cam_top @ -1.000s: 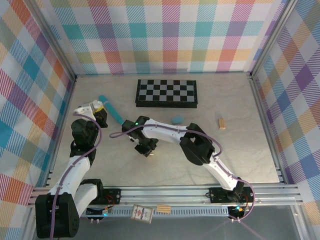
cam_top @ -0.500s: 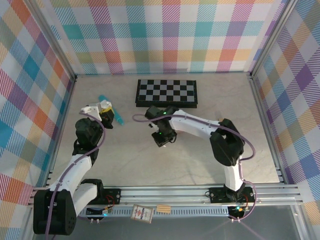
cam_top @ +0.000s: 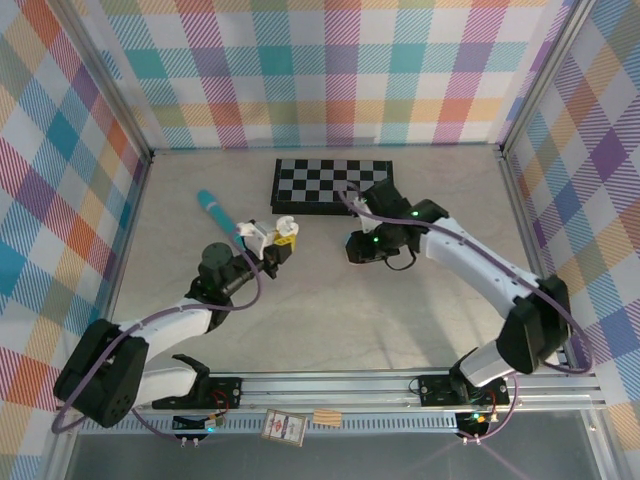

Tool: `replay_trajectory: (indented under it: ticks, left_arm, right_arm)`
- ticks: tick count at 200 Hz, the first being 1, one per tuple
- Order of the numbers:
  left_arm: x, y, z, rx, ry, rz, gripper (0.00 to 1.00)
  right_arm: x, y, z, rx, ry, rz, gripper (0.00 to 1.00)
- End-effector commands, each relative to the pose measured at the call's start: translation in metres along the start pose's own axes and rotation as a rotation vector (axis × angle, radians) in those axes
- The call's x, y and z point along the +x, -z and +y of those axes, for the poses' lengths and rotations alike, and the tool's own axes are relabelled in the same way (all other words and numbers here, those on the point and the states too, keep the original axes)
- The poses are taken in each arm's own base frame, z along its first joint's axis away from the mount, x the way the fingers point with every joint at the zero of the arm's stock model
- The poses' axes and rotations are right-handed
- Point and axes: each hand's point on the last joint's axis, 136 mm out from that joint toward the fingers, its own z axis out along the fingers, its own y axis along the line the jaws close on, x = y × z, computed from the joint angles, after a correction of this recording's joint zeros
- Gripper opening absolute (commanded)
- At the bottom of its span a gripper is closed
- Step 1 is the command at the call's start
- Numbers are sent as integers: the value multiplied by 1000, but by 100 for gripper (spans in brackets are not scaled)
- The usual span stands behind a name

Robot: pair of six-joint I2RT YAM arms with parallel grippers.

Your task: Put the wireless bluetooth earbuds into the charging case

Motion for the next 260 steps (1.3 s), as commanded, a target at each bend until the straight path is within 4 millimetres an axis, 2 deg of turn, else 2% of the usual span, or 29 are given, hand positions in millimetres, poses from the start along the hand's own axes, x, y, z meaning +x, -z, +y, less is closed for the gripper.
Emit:
replay_trajectory:
  ticks: [1, 35, 64, 114, 139, 260]
  left_arm:
    - [-20, -13, -16, 13, -125, -103, 1]
    - [-14, -36, -37, 29, -145, -120, 0]
    - [-3, -56, -55, 40, -164, -100, 0]
    - [8, -81, -77, 27, -151, -83, 0]
    - [7, -84, -86, 48, -141, -96, 0]
    - [-4, -87, -96, 78, -130, -115, 0]
  right_arm:
    - [-9, 20, 19, -119, -16, -68, 25]
    - [-21, 44, 30, -190, -23, -155, 25]
    - [-32, 56, 38, -242, -32, -206, 26]
    - [-40, 54, 40, -258, -41, -227, 25]
    - [-41, 51, 38, -255, -50, -226, 25]
    - [-43, 30, 24, -233, -78, -215, 25]
